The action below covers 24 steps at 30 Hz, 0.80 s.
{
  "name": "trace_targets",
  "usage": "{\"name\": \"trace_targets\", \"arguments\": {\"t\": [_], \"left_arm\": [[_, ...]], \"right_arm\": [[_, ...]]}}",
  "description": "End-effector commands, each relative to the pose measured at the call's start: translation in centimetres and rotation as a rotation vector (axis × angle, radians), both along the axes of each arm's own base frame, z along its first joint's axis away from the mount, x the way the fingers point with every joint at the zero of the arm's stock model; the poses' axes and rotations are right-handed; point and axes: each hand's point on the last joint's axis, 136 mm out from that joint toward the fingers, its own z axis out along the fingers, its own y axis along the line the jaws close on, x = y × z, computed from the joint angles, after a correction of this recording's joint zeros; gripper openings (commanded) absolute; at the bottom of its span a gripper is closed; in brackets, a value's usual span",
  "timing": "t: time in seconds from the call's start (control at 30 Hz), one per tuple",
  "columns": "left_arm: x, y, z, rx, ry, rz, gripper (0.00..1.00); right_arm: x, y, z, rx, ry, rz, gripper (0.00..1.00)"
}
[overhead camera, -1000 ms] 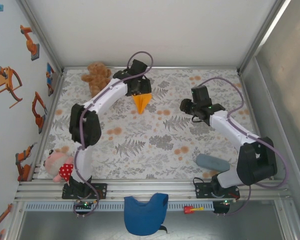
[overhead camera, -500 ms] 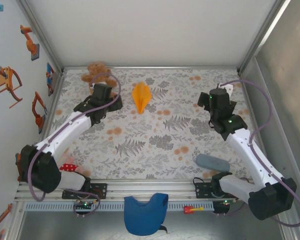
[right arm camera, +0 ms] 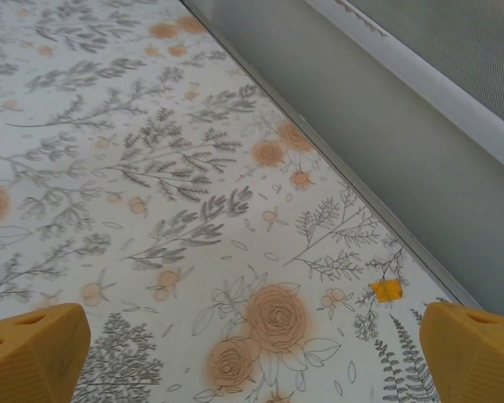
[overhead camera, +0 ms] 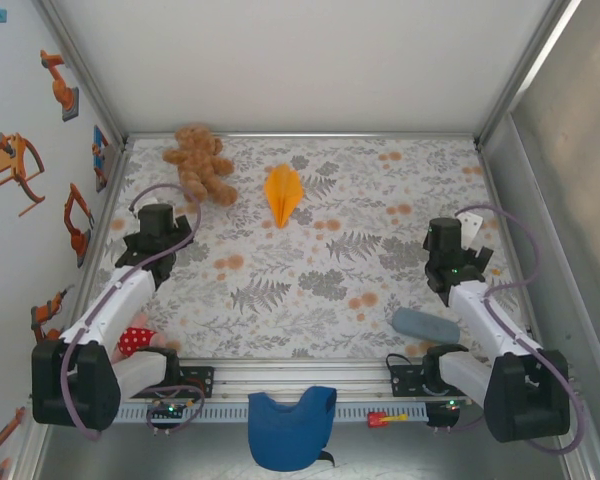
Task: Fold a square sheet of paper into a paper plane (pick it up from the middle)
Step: Reset both arms
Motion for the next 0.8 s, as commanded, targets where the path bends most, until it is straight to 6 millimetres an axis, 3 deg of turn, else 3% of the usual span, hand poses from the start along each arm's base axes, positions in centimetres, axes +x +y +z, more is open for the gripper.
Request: {"name": "trace_targets", "arguments": {"t": [0.0, 0.37, 0.5, 0.77], "left_arm": [[0.9, -0.1, 0.3, 0.065, -0.116, -0.067, 0.96], [3.3, -3.8, -0.7, 0.068, -0.320, -0.354, 0.96], [3.9, -4.0, -1.7, 0.040, -0.303, -0.393, 0.96], [5.1, -3.3, -3.1, 0.005, -0.294, -0.408, 0.96]], "right_arm": [[2.5, 0.6, 1.5, -0.038, -0.151, 0.089, 0.98], [5.7, 3.2, -1.1, -0.031, -0.201, 0.317, 0.99], [6.7, 4.2, -1.1, -0.016, -0.243, 0.394, 0.99], [8.0, 4.5, -4.0, 0.026, -0.246, 0.446, 0.99]]}}
